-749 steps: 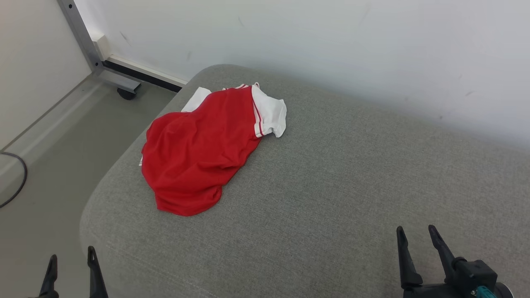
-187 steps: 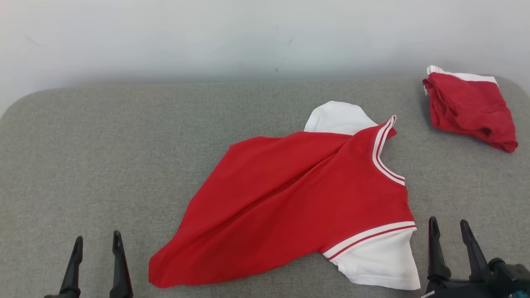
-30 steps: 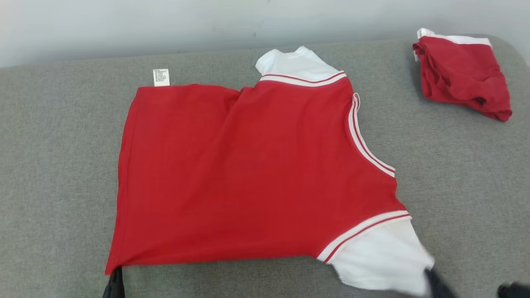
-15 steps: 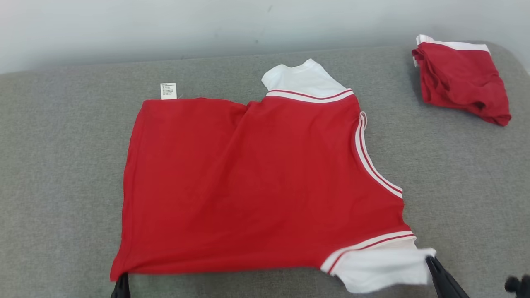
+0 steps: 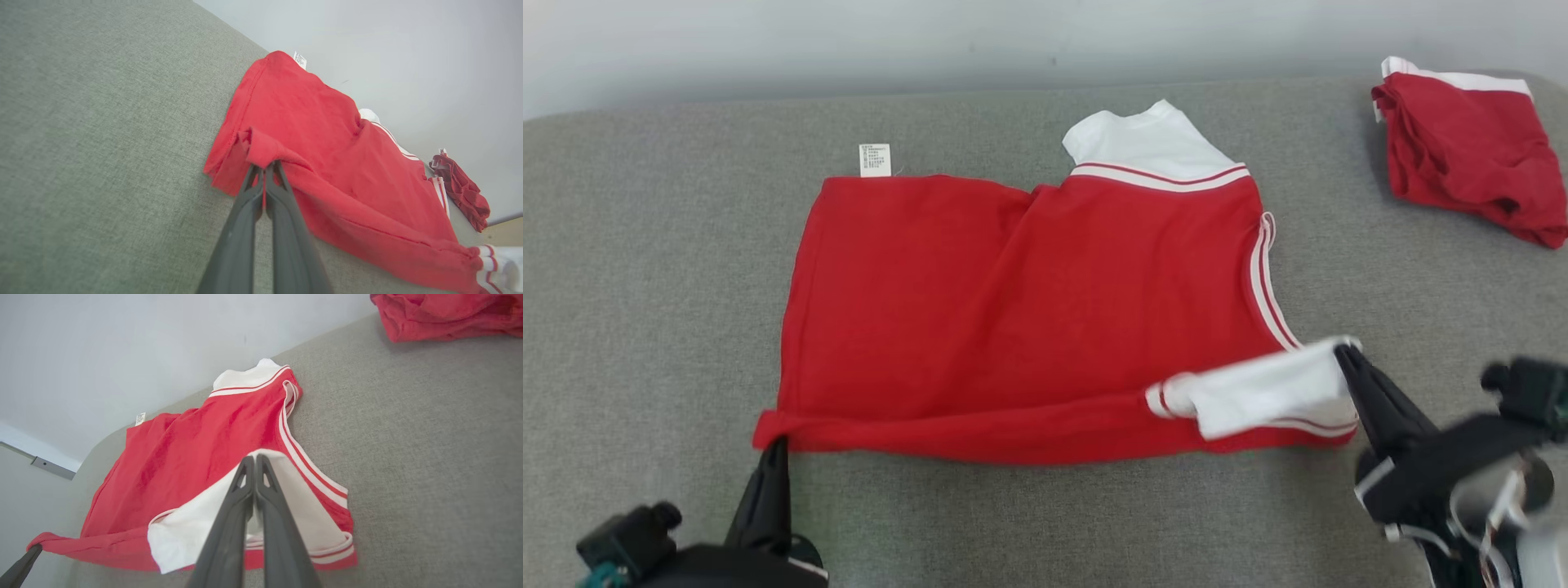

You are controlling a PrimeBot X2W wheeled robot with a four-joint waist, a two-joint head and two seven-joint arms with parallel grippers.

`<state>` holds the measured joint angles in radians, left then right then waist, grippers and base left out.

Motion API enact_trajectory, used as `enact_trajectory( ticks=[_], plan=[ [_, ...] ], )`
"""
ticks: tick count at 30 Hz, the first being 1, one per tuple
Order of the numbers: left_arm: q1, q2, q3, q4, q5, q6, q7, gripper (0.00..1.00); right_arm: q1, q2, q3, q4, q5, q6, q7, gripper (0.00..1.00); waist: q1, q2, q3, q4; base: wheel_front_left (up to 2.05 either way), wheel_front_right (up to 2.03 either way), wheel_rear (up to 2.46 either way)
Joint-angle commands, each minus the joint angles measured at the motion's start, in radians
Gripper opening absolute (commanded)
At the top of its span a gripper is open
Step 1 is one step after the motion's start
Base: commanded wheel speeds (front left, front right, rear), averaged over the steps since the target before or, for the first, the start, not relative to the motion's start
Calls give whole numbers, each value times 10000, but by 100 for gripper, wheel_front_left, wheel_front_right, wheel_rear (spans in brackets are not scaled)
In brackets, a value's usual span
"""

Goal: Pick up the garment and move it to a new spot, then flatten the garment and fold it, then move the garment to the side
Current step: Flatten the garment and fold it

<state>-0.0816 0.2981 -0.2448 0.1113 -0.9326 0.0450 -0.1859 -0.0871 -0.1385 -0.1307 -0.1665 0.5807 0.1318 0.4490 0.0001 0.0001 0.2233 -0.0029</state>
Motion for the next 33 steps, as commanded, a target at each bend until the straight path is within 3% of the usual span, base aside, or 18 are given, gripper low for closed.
enact_trajectory(
  ticks=[1,6,18,19,20,26,33],
  plan=[
    [-302,77,5,145,55,-8,73,0,-509,-197,103,391,-108,-22,-18,0,-1,-1,100,24,0,0,0],
    [-1136,153,-53,667,143,-76,257,0,-2197,-383,499,2081,-226,-22,-347,0,-1,-1,295,-1,0,0,0],
    [-2425,176,-442,2233,526,-602,232,0,-4289,-604,1487,5153,-352,-22,-1902,1,-1,-1,530,8,0,0,0],
    [-2501,186,-487,2359,631,-622,115,62,-4353,-616,1560,5305,-284,-22,-2092,87,-1,-1,509,14,0,0,0],
    [-2547,174,-530,2477,676,-649,21,100,-4366,-631,1628,5458,-222,-22,-2256,100,-1,-1,475,16,0,0,0],
    [-2366,-15,-445,2680,932,-781,-522,100,-3820,-1122,2029,5490,155,-22,-3299,100,-1,-1,146,28,0,0,0],
    [-1324,-24,-327,2352,1019,-655,-673,100,-2086,-1775,2128,4618,217,-22,-3838,100,-1,-1,-163,18,0,0,0]
  ],
)
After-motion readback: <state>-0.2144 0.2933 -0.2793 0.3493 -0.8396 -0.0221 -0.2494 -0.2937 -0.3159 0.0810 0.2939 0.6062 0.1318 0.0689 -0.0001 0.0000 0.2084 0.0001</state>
